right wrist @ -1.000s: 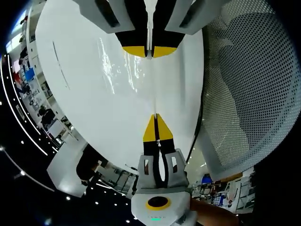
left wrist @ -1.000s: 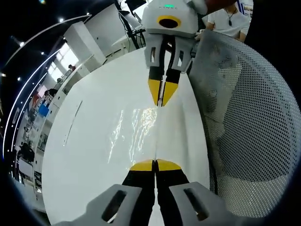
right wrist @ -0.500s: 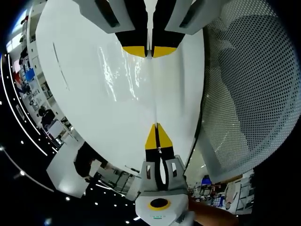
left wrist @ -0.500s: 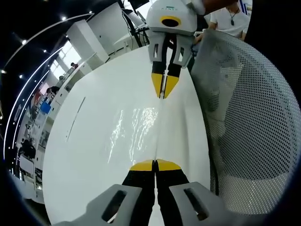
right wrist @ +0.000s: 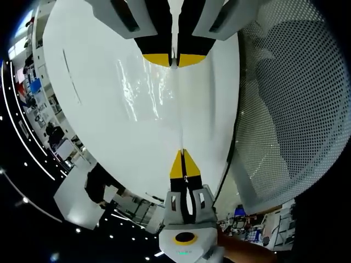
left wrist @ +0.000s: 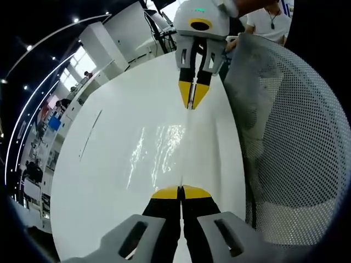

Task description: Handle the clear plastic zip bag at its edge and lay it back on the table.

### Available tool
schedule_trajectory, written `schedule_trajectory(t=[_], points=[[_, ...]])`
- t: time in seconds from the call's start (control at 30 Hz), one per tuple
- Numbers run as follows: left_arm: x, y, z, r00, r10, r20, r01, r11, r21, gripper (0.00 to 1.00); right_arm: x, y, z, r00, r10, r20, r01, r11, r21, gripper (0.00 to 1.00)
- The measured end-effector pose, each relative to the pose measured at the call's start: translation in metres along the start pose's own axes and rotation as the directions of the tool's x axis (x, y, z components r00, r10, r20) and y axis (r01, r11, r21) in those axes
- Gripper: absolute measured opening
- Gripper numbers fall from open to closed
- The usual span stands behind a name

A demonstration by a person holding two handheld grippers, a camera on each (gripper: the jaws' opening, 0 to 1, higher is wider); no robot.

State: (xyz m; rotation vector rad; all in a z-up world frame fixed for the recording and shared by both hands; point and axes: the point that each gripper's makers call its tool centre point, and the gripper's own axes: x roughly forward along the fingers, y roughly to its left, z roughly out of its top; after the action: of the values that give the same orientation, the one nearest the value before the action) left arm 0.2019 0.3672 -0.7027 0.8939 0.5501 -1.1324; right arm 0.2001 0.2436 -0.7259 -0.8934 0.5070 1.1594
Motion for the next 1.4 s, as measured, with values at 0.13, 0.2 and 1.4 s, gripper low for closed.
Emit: schedule_trajectory(t=[0.13,0.2,1.4], points=[[-0.001,-0.001,0.002,1.0,-0.003,0.01,0.003,1.0,0.0,0.0,-0.001,0.001,0.003,1.0,0.001,0.011,-0.001,1.0,0.001,0.0],[-0.001,-0.001,0.003,1.0,0.0,0.009,0.0,1.0,0.004,0.0,0.001,0.003,0.002,1.0,0.007,0.005,-0.007,1.0,0.0,0.0],[0.0,-0.008,0.023,0.999,-0.001,0.054,-0.005,0.995,0.1,0.0,0.001,-0.005,0.041,0.996,0.019,0.083,-0.022,0.999,0.041,0.03]])
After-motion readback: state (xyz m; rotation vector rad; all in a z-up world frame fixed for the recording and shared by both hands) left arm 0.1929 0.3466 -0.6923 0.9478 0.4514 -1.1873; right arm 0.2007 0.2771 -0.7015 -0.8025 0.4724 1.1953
